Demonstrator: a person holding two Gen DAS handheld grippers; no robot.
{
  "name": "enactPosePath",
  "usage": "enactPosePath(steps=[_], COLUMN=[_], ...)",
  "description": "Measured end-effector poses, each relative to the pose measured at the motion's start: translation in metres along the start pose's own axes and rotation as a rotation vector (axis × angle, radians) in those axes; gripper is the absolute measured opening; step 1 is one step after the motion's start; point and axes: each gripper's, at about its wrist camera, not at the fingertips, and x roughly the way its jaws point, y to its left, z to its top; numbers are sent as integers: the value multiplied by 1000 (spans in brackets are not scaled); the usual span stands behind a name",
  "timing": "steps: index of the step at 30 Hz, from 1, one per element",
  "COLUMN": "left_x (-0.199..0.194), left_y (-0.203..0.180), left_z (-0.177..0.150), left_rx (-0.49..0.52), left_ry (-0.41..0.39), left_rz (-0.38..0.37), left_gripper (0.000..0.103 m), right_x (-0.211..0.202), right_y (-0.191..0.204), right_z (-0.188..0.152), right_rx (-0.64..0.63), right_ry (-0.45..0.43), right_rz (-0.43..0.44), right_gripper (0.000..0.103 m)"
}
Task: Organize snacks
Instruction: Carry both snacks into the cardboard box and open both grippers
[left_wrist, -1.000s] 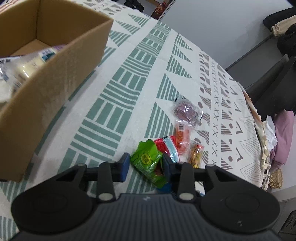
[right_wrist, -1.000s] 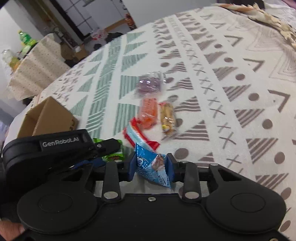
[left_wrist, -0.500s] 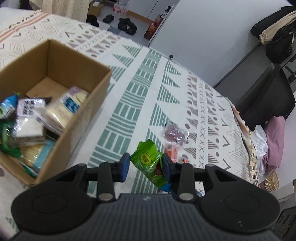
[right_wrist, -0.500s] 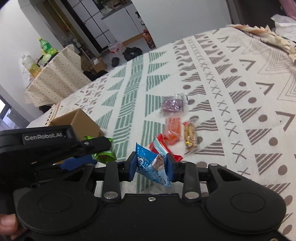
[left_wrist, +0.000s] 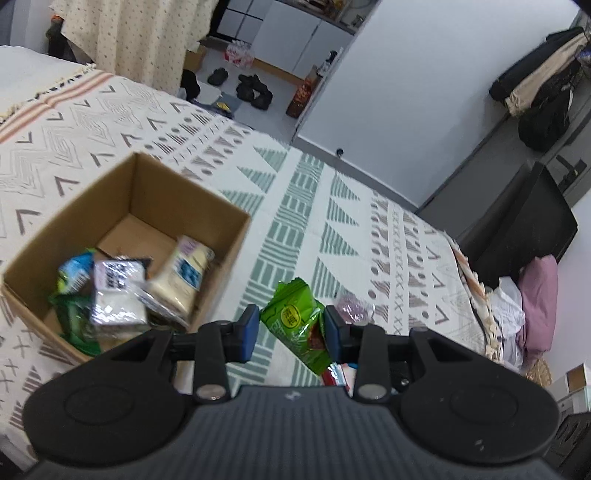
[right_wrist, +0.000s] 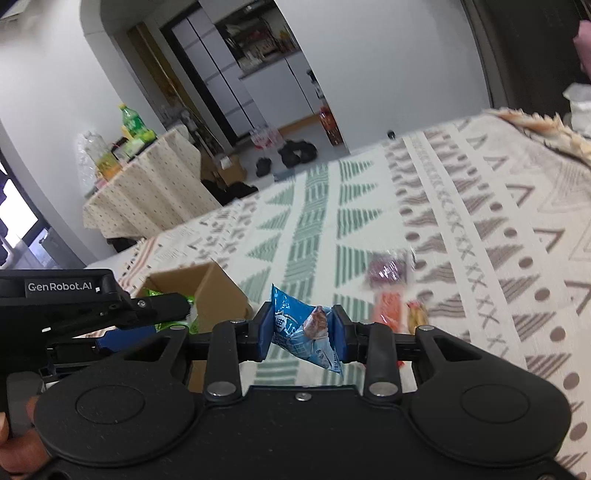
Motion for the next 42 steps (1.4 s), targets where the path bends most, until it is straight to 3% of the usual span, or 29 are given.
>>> enactPosePath(steps=[8, 17, 30, 42], left_x=[-22, -29, -16, 17], left_y=[24, 61, 95, 111], left_z=[18, 32, 46, 67], left_rx=[-6, -42, -90, -96], left_ry=[-51, -74, -72, -44], left_rz=[46, 100, 153, 148], left_gripper=[37, 37, 37, 40], right_x=[3, 4, 33, 75], right_y=[19, 49, 89, 104], right_z=[2, 8, 16, 17], right_rx=[-53, -87, -147, -152], right_ry=[-25, -68, -133, -96], right_rz=[30, 129, 239, 261], right_gripper=[32, 32, 32, 32])
